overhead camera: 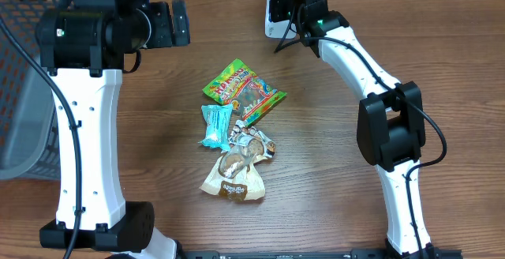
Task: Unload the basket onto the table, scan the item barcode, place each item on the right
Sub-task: 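Hold the Oreo pack in front of the scanner window, then move the Oreo pack right and set it on the table, then reach the right gripper down to the green Haribo bag on the pile, then grasp the Haribo bag with the right gripper and lift it, then carry the Haribo bag up to the white scanner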
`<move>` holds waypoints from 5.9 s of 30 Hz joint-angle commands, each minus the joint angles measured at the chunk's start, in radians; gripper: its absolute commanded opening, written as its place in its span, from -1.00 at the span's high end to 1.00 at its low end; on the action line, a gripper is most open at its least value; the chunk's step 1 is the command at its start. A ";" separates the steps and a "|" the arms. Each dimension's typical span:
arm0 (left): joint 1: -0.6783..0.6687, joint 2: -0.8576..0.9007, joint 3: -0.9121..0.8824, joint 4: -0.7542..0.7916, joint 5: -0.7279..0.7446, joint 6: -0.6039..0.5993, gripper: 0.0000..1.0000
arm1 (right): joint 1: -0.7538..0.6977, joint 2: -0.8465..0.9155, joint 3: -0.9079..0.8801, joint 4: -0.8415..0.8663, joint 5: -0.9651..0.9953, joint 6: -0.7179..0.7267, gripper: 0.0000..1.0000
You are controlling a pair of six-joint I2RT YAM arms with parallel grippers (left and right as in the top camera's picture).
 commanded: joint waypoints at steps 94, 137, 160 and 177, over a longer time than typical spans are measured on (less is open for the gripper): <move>-0.002 0.003 -0.003 0.001 0.001 0.018 -1.00 | 0.326 -0.114 -0.182 -0.766 0.048 -0.388 -0.92; -0.002 0.003 -0.003 0.001 0.001 0.018 -1.00 | 0.193 -0.084 0.098 -1.014 -0.598 -0.108 0.92; -0.002 0.003 -0.003 0.001 0.000 0.018 -1.00 | -0.154 -0.212 0.195 -1.353 -1.522 -0.177 0.93; -0.002 0.003 -0.003 0.001 0.000 0.018 -1.00 | -0.158 -0.489 0.209 -1.104 -1.521 -0.082 0.93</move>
